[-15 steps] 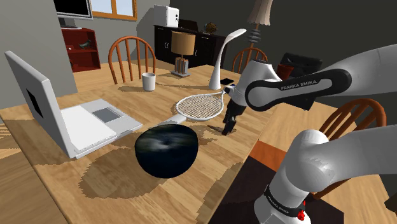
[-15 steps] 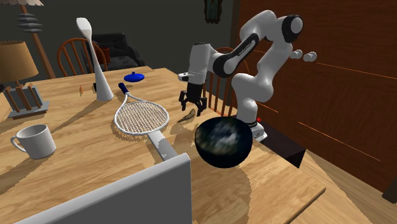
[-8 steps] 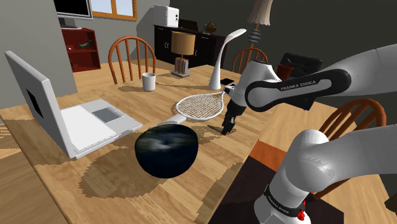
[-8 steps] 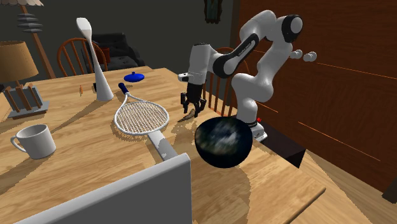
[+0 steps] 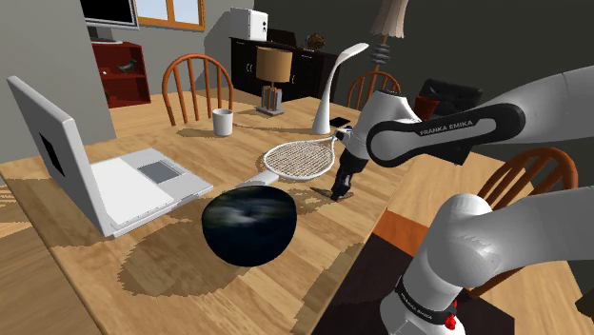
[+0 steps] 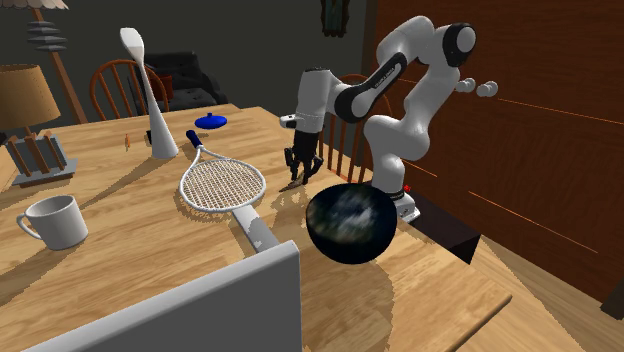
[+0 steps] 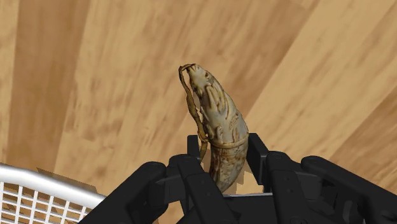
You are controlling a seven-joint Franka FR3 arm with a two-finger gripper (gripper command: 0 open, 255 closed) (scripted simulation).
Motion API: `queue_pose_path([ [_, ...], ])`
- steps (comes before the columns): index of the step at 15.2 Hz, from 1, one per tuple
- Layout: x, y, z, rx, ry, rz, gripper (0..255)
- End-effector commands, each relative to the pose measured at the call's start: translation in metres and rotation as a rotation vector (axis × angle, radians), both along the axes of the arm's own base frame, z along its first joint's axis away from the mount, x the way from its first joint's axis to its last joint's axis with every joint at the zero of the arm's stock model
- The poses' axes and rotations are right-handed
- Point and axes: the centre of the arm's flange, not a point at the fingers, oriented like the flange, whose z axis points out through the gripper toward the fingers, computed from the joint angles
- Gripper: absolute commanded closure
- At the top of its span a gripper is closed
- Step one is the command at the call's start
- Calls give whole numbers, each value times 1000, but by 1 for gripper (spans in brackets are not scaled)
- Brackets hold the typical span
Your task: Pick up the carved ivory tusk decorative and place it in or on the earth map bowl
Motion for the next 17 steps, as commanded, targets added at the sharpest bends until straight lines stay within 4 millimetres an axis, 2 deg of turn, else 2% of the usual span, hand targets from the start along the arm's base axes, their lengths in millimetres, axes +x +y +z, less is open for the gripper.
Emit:
queue_pose_path([
  [1, 0, 0, 0, 0, 0, 0, 255],
  [17, 0, 0, 84, 0, 0, 0, 255],
])
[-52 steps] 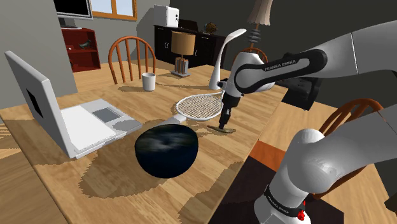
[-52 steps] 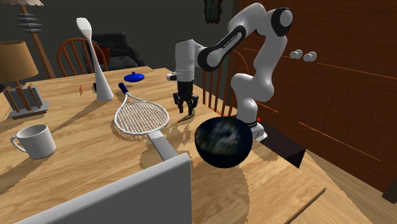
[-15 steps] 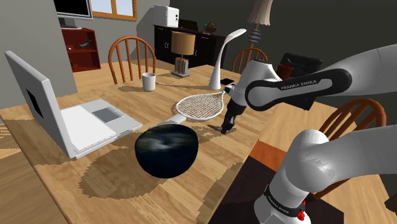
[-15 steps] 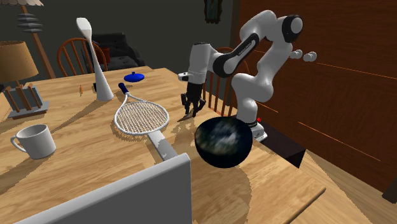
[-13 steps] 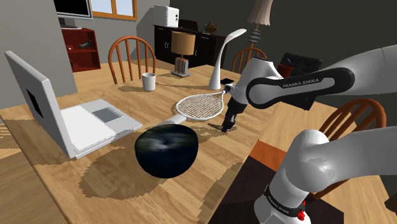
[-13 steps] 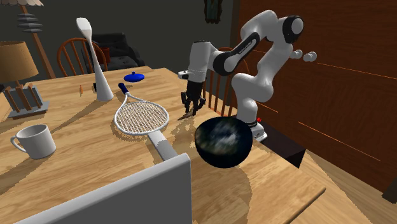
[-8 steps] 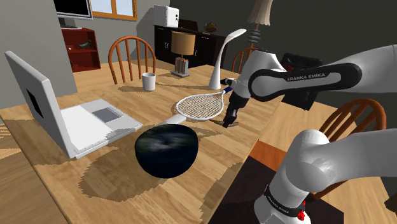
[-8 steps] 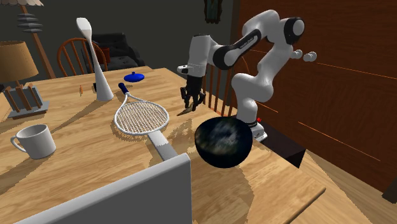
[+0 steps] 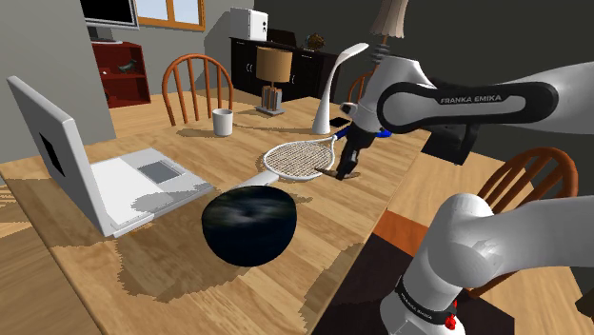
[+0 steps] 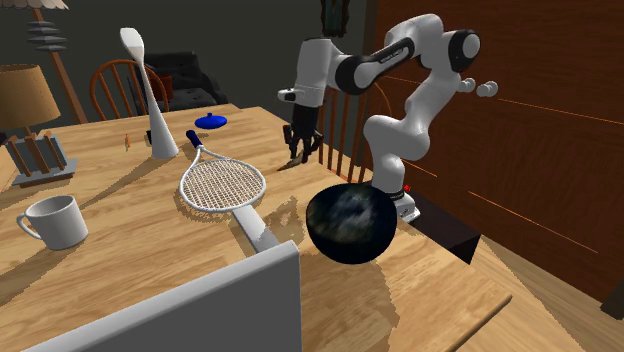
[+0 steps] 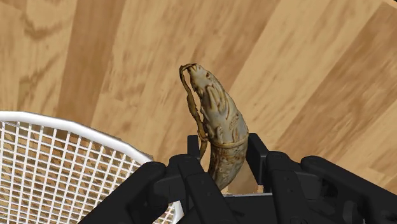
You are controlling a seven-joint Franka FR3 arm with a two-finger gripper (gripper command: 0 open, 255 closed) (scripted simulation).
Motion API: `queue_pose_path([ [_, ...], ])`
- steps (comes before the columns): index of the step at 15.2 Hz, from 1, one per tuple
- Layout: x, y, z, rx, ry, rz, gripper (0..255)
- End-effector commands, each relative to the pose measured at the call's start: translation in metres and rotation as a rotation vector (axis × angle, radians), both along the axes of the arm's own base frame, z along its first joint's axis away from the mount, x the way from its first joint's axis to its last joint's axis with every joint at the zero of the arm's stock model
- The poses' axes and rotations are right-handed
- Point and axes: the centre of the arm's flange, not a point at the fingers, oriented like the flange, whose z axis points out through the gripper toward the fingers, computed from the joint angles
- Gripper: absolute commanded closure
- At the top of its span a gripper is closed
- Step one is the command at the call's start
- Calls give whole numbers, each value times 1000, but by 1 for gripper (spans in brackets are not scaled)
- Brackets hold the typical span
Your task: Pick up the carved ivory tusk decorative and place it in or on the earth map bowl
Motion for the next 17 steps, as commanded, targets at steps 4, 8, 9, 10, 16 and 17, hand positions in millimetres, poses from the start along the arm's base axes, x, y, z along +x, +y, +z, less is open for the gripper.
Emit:
queue_pose_path([
  [4, 0, 0, 27, 0, 0, 0, 255],
  [8, 0, 0, 48, 0, 0, 0, 255],
  [9, 0, 0, 53, 0, 0, 0, 255],
  [10, 0, 0, 59, 0, 0, 0, 255],
  [16, 0, 0, 90, 0, 0, 0, 255],
  [17, 0, 0, 96, 0, 0, 0, 255],
])
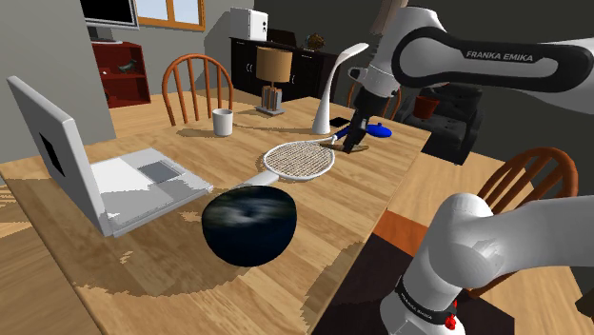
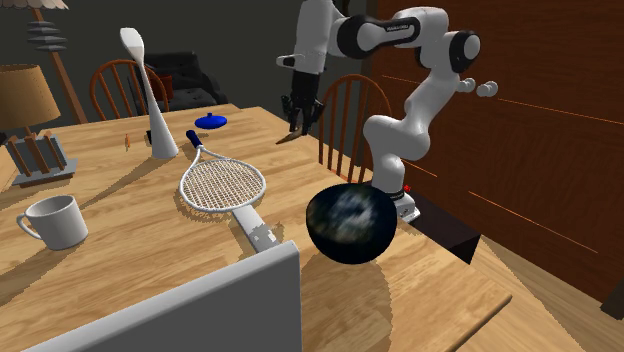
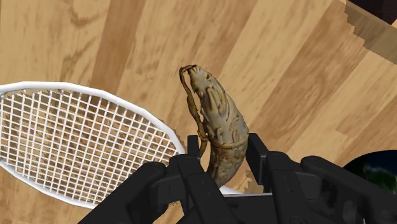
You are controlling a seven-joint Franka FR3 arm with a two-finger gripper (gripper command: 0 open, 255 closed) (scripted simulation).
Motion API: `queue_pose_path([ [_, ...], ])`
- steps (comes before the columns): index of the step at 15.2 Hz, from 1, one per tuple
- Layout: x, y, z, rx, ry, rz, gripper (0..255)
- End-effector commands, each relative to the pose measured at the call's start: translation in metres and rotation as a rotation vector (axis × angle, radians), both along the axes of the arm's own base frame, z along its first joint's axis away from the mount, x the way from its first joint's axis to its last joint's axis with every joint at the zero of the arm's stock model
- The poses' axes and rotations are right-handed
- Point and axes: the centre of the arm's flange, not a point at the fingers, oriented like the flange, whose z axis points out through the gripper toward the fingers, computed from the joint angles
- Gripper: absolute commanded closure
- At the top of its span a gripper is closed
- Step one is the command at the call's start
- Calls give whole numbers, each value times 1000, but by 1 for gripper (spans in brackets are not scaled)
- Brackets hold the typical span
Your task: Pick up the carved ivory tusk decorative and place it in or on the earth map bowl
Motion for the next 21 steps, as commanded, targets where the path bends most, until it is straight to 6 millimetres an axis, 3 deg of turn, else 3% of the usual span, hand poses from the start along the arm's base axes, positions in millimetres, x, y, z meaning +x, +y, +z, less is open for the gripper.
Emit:
queue_pose_path([
  [1, 0, 0, 10, 0, 0, 0, 255],
  [6, 0, 0, 32, 0, 0, 0, 255],
  [21, 1, 198, 40, 0, 0, 0, 255],
])
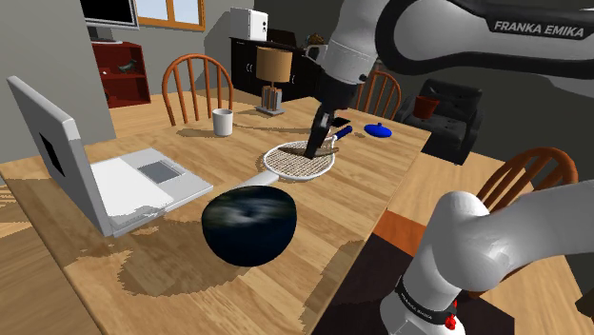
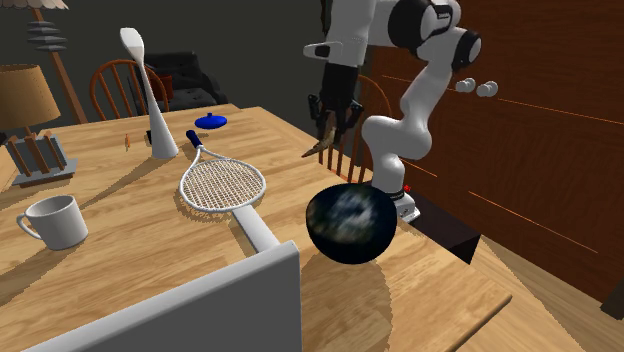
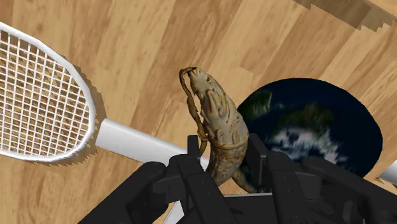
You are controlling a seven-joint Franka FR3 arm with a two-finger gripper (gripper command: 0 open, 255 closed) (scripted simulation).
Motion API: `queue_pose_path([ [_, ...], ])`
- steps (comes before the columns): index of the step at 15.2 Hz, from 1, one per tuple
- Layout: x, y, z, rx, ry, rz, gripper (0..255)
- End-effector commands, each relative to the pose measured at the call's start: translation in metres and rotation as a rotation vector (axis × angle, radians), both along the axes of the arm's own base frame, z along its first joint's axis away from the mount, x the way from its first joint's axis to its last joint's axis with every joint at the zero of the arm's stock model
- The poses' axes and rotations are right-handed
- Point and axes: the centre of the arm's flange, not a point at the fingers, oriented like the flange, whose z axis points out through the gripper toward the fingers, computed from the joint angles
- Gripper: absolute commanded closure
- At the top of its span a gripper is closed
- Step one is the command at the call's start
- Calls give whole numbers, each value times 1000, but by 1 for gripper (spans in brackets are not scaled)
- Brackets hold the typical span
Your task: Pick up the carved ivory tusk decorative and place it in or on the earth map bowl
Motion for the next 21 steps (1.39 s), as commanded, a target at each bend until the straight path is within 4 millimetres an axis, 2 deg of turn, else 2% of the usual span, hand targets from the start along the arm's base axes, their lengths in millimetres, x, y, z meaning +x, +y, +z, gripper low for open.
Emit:
queue_pose_path([
  [1, 0, 27, 0, 1, 0, -1, 255],
  [10, 0, 145, 5, 1, 0, -1, 255],
  [21, 0, 145, -53, 1, 0, -1, 255],
])
